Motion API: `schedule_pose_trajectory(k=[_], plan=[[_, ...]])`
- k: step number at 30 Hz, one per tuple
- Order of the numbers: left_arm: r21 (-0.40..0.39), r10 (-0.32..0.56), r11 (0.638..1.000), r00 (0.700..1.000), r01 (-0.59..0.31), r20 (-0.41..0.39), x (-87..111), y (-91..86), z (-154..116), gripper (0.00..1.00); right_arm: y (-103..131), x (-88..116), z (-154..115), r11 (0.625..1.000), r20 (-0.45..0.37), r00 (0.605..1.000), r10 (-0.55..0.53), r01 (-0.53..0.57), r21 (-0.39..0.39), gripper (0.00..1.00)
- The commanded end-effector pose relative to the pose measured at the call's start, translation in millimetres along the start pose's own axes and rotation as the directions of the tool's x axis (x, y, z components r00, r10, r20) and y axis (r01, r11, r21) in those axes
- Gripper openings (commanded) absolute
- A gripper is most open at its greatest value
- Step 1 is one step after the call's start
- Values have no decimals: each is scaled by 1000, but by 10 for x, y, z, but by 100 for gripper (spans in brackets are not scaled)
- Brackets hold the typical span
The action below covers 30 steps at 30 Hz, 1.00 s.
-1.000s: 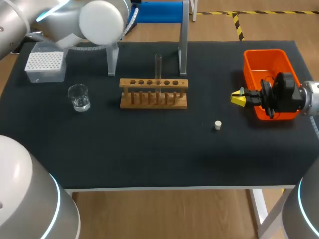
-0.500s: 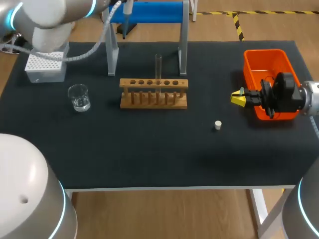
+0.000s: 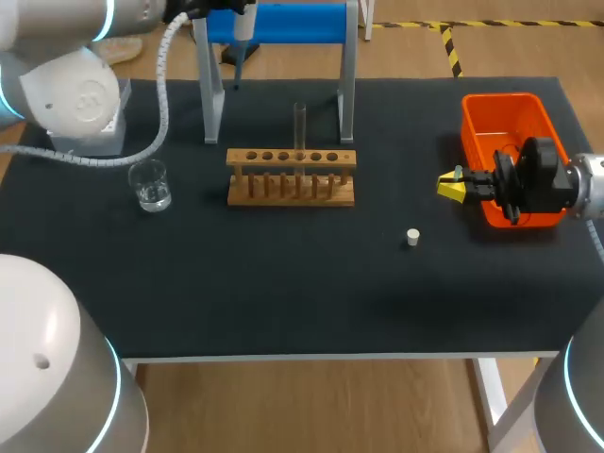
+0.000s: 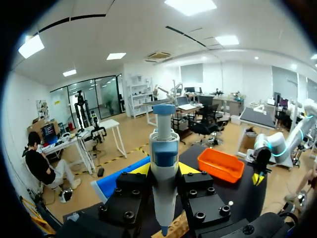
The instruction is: Invert the test tube, pick up the pipette, mount the tip to pipette, aspirate from beaker and dispense into the tube, eject the tip, return the pipette, and cap with the stopper.
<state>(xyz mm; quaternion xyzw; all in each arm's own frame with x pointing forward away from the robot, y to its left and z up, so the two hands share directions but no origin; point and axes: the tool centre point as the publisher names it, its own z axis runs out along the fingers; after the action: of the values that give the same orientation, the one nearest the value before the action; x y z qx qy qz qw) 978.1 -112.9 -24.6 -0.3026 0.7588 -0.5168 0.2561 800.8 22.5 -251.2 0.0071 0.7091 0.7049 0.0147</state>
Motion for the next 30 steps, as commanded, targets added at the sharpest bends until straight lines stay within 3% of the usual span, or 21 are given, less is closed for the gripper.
schedule_pose_trajectory(k=[1, 10, 18, 24, 30], plan=[[-3, 2, 1000, 995, -2, -104, -26, 4, -86, 0, -1, 3, -3, 1000, 0, 1000, -1, 1, 0, 0], [-3, 2, 1000, 995, -2, -104, -26, 4, -86, 0, -1, 3, -3, 1000, 0, 1000, -1, 1, 0, 0], [64, 51, 997, 954, -34, -295, 254, -163, -246, 0, -1, 3, -3, 1000, 0, 1000, -1, 1, 0, 0], [123, 77, 992, 920, -31, -385, 464, -279, -411, 0, -1, 3, -3, 1000, 0, 1000, -1, 1, 0, 0], [134, 114, 990, 861, -54, -496, 758, -333, -515, 0, -1, 3, -3, 1000, 0, 1000, -1, 1, 0, 0]])
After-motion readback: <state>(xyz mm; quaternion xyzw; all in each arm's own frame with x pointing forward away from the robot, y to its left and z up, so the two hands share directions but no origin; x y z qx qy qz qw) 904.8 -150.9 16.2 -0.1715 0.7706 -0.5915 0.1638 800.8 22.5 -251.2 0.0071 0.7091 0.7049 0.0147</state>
